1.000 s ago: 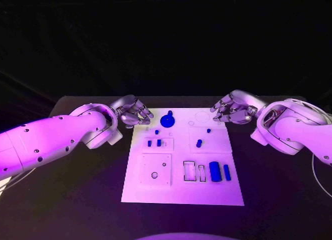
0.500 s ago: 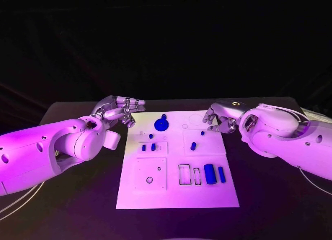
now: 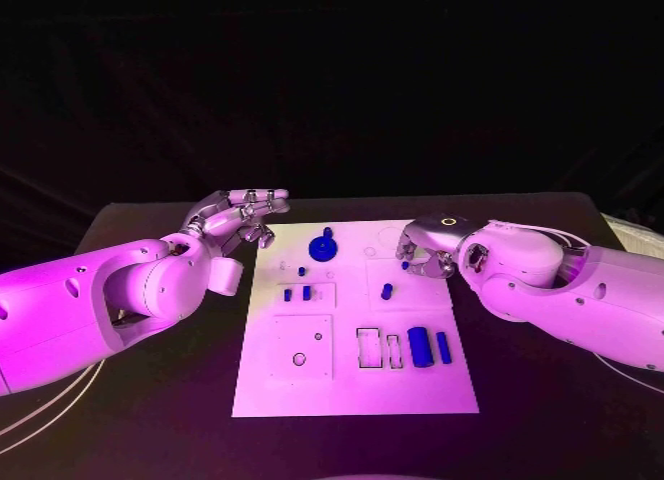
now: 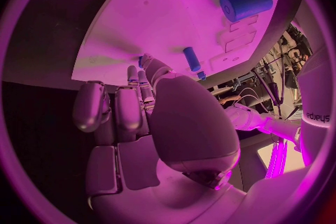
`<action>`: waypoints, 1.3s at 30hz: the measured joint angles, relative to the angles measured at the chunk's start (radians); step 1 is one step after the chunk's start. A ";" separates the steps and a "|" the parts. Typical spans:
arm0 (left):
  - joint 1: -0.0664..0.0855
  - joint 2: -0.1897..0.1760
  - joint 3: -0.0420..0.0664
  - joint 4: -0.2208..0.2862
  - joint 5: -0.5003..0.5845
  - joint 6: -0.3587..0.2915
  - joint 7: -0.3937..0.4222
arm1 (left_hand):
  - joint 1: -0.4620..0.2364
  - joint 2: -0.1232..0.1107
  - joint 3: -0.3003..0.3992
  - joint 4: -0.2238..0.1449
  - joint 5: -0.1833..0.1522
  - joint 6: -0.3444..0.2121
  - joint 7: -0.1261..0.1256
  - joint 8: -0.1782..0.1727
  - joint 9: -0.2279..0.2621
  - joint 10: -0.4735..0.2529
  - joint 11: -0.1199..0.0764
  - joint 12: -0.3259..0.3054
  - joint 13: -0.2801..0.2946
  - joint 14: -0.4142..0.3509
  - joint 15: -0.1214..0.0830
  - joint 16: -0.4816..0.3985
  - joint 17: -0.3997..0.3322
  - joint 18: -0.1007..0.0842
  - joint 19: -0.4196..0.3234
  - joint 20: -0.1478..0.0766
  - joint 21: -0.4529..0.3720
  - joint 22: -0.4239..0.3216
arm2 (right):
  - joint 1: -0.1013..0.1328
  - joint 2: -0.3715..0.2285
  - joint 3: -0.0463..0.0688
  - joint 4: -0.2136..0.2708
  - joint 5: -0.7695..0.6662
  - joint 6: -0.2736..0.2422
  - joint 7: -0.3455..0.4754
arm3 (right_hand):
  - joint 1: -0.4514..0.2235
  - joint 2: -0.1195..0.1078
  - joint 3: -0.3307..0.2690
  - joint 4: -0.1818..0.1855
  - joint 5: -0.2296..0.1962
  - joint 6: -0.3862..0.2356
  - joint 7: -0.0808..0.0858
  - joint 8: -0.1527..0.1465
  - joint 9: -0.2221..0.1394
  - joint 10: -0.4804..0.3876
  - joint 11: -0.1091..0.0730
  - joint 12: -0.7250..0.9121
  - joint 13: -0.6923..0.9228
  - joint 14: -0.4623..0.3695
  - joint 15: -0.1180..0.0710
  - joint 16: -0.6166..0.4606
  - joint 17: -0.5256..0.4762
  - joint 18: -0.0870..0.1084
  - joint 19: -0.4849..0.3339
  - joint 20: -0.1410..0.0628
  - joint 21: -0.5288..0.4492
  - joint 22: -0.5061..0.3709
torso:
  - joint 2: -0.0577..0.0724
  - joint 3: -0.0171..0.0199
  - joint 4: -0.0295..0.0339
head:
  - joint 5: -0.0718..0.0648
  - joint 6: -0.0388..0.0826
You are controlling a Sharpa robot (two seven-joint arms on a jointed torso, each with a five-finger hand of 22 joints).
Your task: Assemble the parts on the task board
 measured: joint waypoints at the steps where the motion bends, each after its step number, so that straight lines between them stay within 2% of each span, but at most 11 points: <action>1: 0.000 0.000 0.000 0.000 0.004 0.002 0.002 | 0.000 0.000 0.000 0.000 0.000 0.000 0.000 0.000 0.000 0.000 0.000 0.000 0.000 0.000 0.000 0.000 0.000 0.000 0.000 0.000 0.000 0.000 | -0.002 0.002 0.000 -0.001 -0.002 0.005 0.000 | 0.000 0.000 0.006 0.000 0.000 0.003 -0.003 0.000 0.000 0.000 0.000 0.000 -0.004 0.003 -0.003 0.000 0.000 0.000 0.000 0.000 -0.002 0.000 | 0.000 0.0000 0.0002 | 0.000 -0.001; 6: 0.000 -0.002 0.000 0.000 0.015 0.006 0.007 | 0.000 0.000 0.000 0.000 0.000 0.000 0.000 0.000 0.000 -0.003 0.003 0.000 0.001 -0.007 0.000 0.000 -0.002 0.000 0.000 0.000 -0.006 -0.003 | -0.005 0.010 0.000 -0.007 -0.009 0.019 0.000 | 0.000 0.000 0.029 -0.007 0.000 0.010 -0.009 0.000 0.000 0.007 -0.001 0.000 -0.021 0.003 -0.003 0.000 0.000 0.000 0.000 0.000 -0.002 -0.001 | 0.000 0.0002 -0.0002 | 0.002 -0.002; 9: 0.000 -0.003 0.000 0.000 0.019 0.007 0.008 | 0.000 0.000 0.000 0.000 0.000 0.000 0.000 0.000 0.000 -0.003 0.003 0.000 0.001 -0.007 0.000 0.000 -0.002 0.000 0.000 0.000 -0.006 -0.003 | -0.007 0.015 0.001 -0.011 -0.012 0.026 0.000 | 0.000 0.000 0.043 -0.010 0.000 0.024 -0.009 0.000 0.002 0.024 0.002 0.000 -0.028 0.003 -0.003 0.000 0.000 0.000 0.000 0.000 -0.002 -0.001 | -0.001 0.0002 -0.0004 | 0.003 -0.003; 16: 0.000 -0.004 0.000 0.000 0.024 0.011 0.009 | 0.000 0.000 -0.003 -0.003 0.000 0.000 0.000 0.000 0.000 -0.003 0.003 0.000 0.001 -0.007 0.000 0.000 -0.006 0.000 -0.004 -0.004 -0.010 -0.006 | -0.009 0.025 0.005 -0.022 -0.020 0.033 0.000 | 0.000 0.000 0.078 -0.022 -0.017 0.057 -0.010 0.009 0.011 0.066 -0.005 0.008 -0.041 0.003 -0.003 0.000 0.010 0.000 0.000 0.000 -0.002 0.009 | -0.001 0.0002 -0.0004 | 0.004 -0.005; 22: 0.000 -0.005 0.000 0.000 0.026 0.012 0.009 | 0.000 0.000 -0.003 -0.003 0.000 0.000 0.000 0.000 0.000 -0.003 0.003 0.004 0.002 -0.007 0.000 0.000 -0.007 0.000 -0.007 0.000 -0.010 -0.008 | -0.014 0.031 0.007 -0.025 -0.036 0.032 -0.005 | 0.011 0.011 0.125 -0.055 -0.048 0.076 -0.007 0.014 0.020 0.099 -0.001 0.008 -0.050 0.003 -0.003 0.006 0.019 0.000 0.010 -0.002 0.007 0.023 | -0.002 0.0004 -0.0004 | 0.004 -0.010; 26: 0.000 -0.005 0.000 0.000 0.027 0.013 0.008 | 0.000 0.000 -0.003 -0.003 0.000 0.000 0.000 0.000 0.000 -0.003 0.003 0.004 0.002 -0.007 0.000 0.000 -0.007 0.000 -0.007 0.000 -0.010 -0.008 | -0.017 0.031 0.007 -0.023 -0.049 0.025 -0.008 | 0.015 0.015 0.168 -0.080 -0.058 0.084 -0.009 0.014 0.025 0.109 0.009 0.004 -0.056 0.003 -0.003 0.006 0.023 0.000 0.019 0.000 0.019 0.038 | -0.002 0.0006 -0.0004 | 0.004 -0.011; 32: 0.000 -0.005 0.000 -0.002 0.027 0.013 0.008 | 0.000 0.000 -0.003 -0.003 0.000 0.000 0.000 0.000 0.000 -0.003 0.003 0.004 0.002 -0.007 0.000 0.000 -0.010 0.000 -0.007 0.000 -0.018 -0.011 | -0.023 0.023 0.003 -0.013 -0.065 -0.001 -0.011 | 0.015 0.015 0.234 -0.111 -0.066 0.091 -0.002 0.013 0.030 0.120 0.020 -0.008 -0.063 0.003 -0.003 0.010 0.025 0.000 0.026 0.000 0.032 0.057 | -0.002 0.0008 -0.0004 | 0.002 -0.012; 39: 0.000 -0.004 0.000 -0.004 0.028 0.015 0.006 | 0.000 0.000 -0.007 -0.007 0.000 0.000 0.000 0.004 0.000 -0.004 0.004 0.004 0.003 -0.011 0.003 -0.005 -0.013 0.000 -0.007 0.000 -0.023 -0.014 | -0.029 0.000 0.002 0.015 -0.069 -0.040 -0.016 | 0.000 0.012 0.252 -0.120 -0.066 0.092 -0.001 0.013 0.034 0.122 0.022 -0.011 -0.063 0.003 -0.003 0.010 0.025 0.000 0.029 0.003 0.036 0.064 | -0.002 0.0006 -0.0011 | 0.000 -0.013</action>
